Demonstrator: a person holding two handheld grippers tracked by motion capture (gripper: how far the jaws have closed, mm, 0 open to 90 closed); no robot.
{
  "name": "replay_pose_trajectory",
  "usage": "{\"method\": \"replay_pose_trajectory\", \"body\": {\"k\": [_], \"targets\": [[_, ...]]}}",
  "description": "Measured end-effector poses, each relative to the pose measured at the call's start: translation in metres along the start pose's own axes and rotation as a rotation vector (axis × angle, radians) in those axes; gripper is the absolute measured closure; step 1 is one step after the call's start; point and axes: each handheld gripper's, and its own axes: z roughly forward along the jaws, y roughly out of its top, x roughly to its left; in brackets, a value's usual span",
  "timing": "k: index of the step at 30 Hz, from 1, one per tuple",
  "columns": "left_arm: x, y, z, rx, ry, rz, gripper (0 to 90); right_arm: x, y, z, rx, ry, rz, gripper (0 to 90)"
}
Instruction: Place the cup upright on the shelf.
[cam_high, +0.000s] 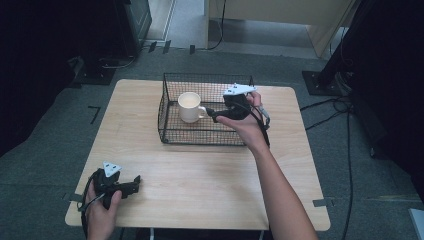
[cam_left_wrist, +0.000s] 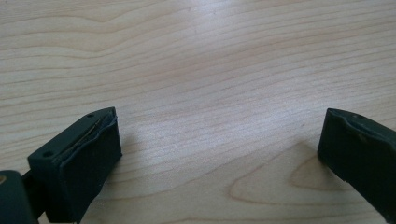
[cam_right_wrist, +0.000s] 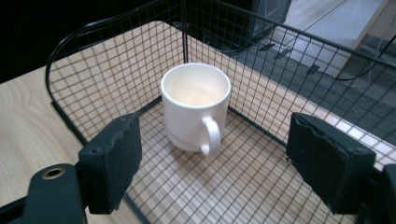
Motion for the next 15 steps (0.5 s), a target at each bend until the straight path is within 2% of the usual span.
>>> {"method": "replay_pose_trajectory", "body": {"k": [8,11,15], "targets": [[0.000,0.000,0.000,0.000,0.000,0.000,0.0,0.000,-0.015,-0.024,-0.002,-0.035,0.024,16.9],[0.000,0.000,0.000,0.000,0.000,0.000,0.0,0.001,-0.021,-0.031,0.016,-0.062,0.031,15.7],[0.000,0.000,0.000,-0.001,0.000,-0.001,0.0,0.000,-0.031,-0.042,0.008,-0.089,0.069,14.8]]}}
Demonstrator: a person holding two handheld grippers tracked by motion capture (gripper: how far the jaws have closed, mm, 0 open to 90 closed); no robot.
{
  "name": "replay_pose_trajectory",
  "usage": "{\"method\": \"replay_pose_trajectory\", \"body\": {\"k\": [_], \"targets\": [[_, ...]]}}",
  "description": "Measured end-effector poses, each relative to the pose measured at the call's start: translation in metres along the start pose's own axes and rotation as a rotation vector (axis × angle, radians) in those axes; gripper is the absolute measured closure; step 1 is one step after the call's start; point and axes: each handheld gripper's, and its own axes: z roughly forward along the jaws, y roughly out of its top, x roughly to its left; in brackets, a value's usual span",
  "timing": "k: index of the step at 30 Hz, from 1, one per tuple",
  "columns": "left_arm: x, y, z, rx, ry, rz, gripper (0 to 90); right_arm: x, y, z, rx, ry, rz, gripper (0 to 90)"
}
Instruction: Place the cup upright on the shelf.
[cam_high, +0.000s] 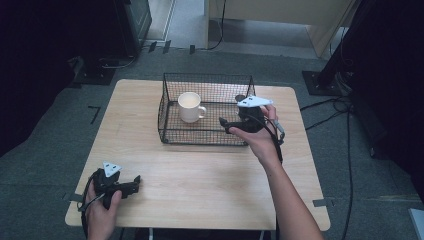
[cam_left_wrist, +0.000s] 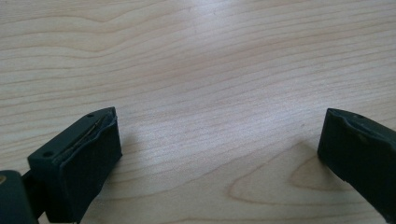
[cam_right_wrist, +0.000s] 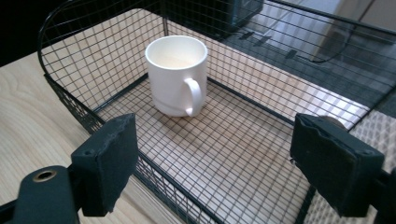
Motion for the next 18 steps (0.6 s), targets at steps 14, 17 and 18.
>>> {"method": "replay_pose_trajectory", "body": {"k": [14,17,18], "targets": [[0.000,0.000,0.000,0.000,0.000,0.000,0.0,-0.011,-0.034,-0.035,-0.003,0.003,0.081,14.2],[0.000,0.000,0.000,0.000,0.000,0.000,0.0,-0.013,-0.041,-0.042,-0.011,-0.005,0.084,14.2],[0.000,0.000,0.000,-0.001,0.000,0.000,0.0,-0.014,-0.043,-0.043,-0.012,-0.010,0.082,14.2]]}}
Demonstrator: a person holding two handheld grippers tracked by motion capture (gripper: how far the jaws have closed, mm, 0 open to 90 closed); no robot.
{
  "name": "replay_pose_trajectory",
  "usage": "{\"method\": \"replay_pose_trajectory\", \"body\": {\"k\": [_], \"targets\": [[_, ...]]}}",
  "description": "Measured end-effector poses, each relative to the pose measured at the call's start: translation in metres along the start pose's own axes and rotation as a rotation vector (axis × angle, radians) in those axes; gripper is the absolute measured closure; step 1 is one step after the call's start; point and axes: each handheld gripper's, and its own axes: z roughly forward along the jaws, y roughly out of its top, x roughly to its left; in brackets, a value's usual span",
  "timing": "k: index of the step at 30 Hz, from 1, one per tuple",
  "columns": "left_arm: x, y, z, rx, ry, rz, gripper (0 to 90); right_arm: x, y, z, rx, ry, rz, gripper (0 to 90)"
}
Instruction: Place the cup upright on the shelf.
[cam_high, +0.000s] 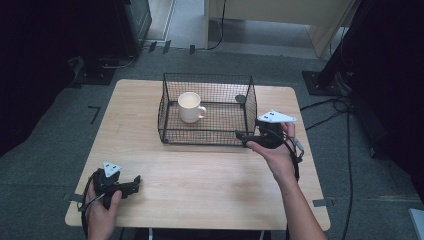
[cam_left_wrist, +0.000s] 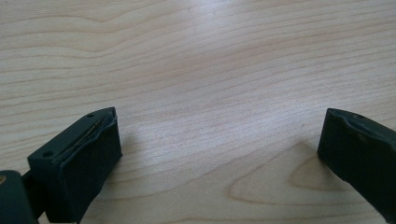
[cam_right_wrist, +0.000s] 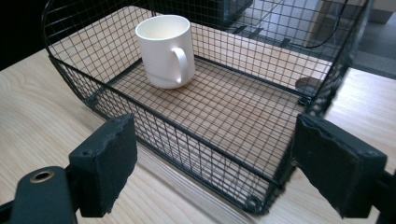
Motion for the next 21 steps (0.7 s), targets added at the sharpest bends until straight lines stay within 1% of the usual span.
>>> {"method": "replay_pose_trajectory", "body": {"k": [2,8,13,21], "targets": [[0.000,0.000,0.000,0.001,0.000,0.001,0.0,-0.002,-0.004,-0.004,0.000,-0.009,-0.002,14.2],[0.000,0.000,0.000,0.000,0.000,0.000,0.0,-0.007,-0.015,-0.015,0.001,-0.013,0.017,14.2],[0.000,0.000,0.000,-0.001,-0.001,-0.001,0.0,-0.010,-0.024,-0.023,0.006,-0.034,0.013,14.2],[0.000,0.000,0.000,0.000,-0.001,0.000,0.0,-0.022,-0.044,-0.036,0.007,-0.060,0.050,14.2]]}}
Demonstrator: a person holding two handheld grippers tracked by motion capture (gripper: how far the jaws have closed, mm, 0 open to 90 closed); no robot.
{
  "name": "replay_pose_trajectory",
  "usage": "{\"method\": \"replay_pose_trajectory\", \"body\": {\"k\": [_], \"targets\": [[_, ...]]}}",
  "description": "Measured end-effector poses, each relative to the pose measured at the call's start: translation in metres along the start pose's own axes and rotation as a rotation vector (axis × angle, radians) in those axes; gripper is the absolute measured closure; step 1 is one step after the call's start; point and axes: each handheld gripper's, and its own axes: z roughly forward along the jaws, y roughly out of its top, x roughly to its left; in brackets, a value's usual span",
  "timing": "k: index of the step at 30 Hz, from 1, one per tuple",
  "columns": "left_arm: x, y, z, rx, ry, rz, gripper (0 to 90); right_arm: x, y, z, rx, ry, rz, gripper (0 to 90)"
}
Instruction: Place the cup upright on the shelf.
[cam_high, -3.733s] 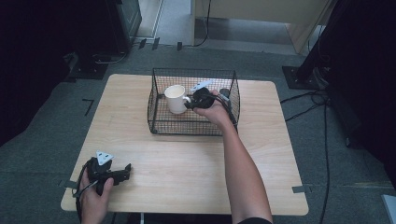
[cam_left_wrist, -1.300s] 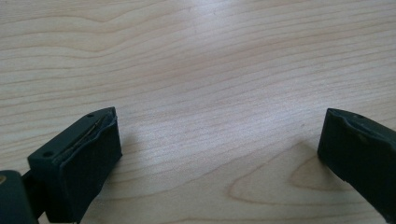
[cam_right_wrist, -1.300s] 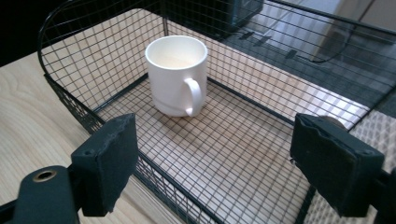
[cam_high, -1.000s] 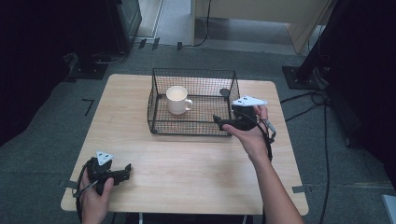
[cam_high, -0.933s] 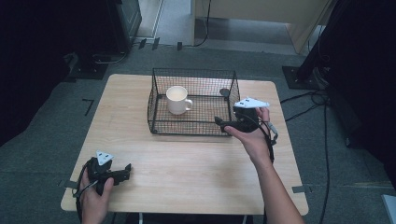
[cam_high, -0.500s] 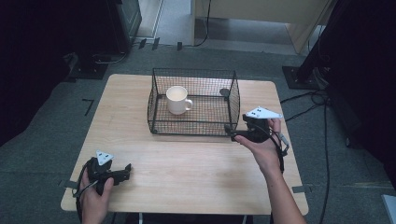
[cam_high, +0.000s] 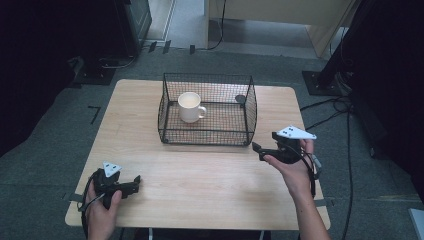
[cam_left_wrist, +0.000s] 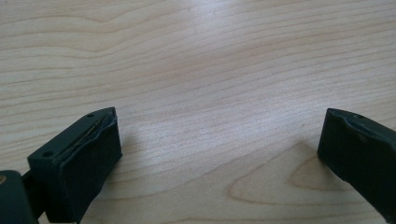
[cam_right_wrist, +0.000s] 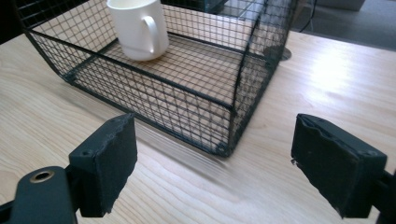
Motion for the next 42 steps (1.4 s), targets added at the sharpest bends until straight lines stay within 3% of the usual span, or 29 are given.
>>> {"method": "replay_pose_trajectory", "body": {"k": [12,25,37,42], "targets": [[0.000,0.000,0.000,0.001,0.000,0.002,0.0,-0.028,-0.040,-0.013,0.025,-0.066,0.054,14.2],[0.000,0.000,0.000,0.001,0.000,0.002,0.0,-0.056,-0.092,-0.021,0.090,-0.134,0.128,14.2],[0.000,0.000,0.000,0.001,0.000,0.002,0.0,-0.069,-0.127,-0.021,0.191,-0.177,0.176,14.2],[0.000,0.000,0.000,0.001,0.000,0.002,0.0,-0.066,-0.134,-0.020,0.184,-0.205,0.141,13.9]]}}
